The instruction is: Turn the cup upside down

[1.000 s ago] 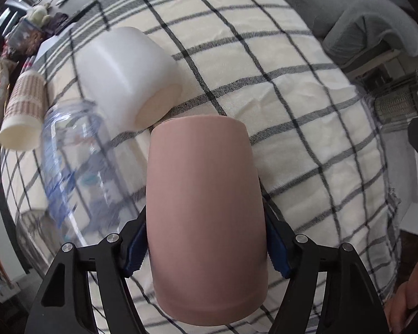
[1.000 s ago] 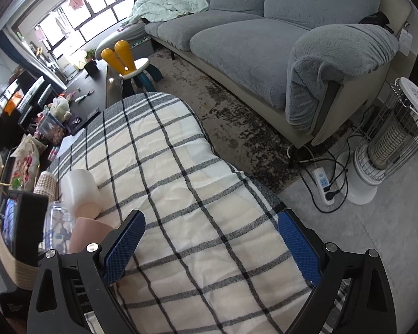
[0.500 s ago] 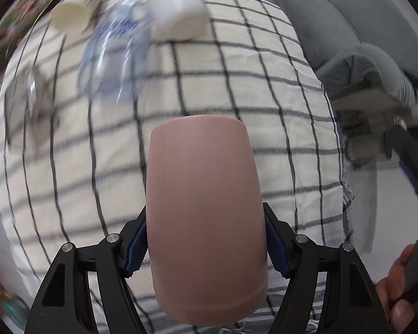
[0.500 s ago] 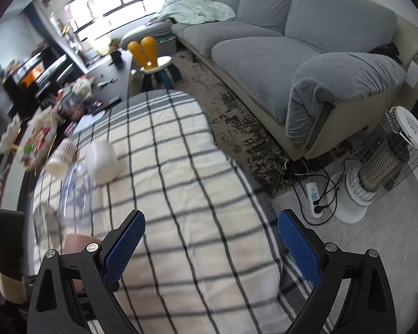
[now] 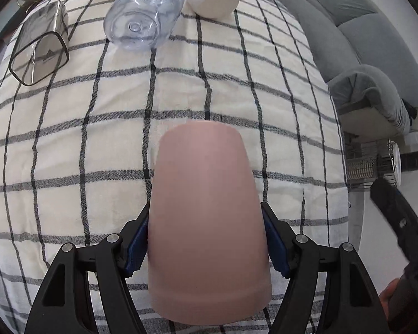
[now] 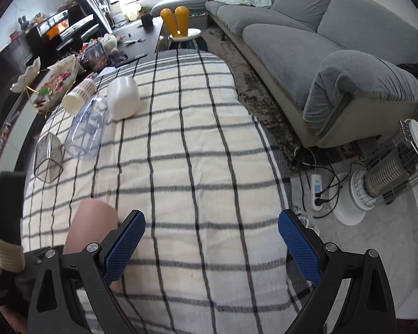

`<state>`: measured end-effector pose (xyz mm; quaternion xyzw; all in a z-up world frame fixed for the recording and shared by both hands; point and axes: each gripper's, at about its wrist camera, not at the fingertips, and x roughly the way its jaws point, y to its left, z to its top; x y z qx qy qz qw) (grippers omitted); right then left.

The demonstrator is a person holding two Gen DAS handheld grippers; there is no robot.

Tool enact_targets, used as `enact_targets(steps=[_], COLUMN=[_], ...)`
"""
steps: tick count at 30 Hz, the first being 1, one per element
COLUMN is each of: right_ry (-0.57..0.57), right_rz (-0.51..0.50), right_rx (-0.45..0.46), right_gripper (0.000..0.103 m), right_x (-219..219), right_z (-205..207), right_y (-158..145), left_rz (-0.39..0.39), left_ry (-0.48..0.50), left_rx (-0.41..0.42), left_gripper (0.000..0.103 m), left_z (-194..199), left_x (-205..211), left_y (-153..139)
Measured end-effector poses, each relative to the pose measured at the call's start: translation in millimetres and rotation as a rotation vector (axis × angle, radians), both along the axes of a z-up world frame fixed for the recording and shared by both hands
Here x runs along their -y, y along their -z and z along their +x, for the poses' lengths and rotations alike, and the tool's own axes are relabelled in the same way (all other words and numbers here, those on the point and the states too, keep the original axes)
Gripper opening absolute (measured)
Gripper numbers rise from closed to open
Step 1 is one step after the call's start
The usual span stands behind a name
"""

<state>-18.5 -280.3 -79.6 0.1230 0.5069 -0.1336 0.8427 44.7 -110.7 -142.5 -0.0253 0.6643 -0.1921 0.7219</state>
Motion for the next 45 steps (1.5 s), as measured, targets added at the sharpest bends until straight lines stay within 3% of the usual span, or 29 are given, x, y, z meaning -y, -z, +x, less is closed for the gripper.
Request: enact_targets(steps=[3, 5, 14, 19, 23, 26, 30, 33, 42, 45], right_ry=[-0.017, -0.027, -0.043, -0.073, -0.127, -0.179, -0.196, -0.207, -0.209, -0.213], right_rz=[-0.012, -0.019, -0.02, 0.03, 0.074, 0.145, 0.257, 0.281, 0.276, 0.291], right_rx=[0.0, 0.004, 0.03, 0.022, -0.033, -0.132, -0.34, -0.464, -0.841, -0.916], right_gripper=[0.097, 0.096, 0.096, 0.096, 0.096, 0.096, 0.095, 0.094, 0.094, 0.094], right_x=[-6.3, -9.7, -21.8, -34.3, -52.3, -65.0, -74.7, -82.6, -106.6, -113.0], right_z=[-2.3, -3.5, -5.1, 6.6, 28.0, 47.3, 75.9, 91.0, 118.9, 123.9], right_y=[-3.9, -7.7, -32.1, -46.2, -45.2, -32.6, -1.5, 16.9, 87.1, 108.7], left_rz=[0.001, -0.003, -0.037, -0.035, 0.017, 0.068, 0.115, 0.123, 0.096, 0.08], left_ry=[0.0, -0.001, -0.024, -0.085, -0.165, -0.226, -0.282, -0.306, -0.35, -0.356], left_rx=[0.036, 0.067, 0.101, 0.192, 0.282, 0.366, 0.459, 0.505, 0.478, 0.451], left_gripper=[0.076, 0.086, 0.087, 0.088, 0.091, 0.096, 0.1, 0.102, 0.102, 0.102], left_z=[-2.2, -4.3, -16.8, -28.3, -33.3, -34.4, -33.5, -30.1, -1.8, 7.9], left_x=[-2.4, -2.6, -22.2, -52.7, -82.4, -102.4, -119.9, -128.2, -148.1, -150.9], left_y=[-9.2, -17.1, -40.2, -67.2, -86.7, -100.9, -114.1, -120.5, -107.9, -99.8])
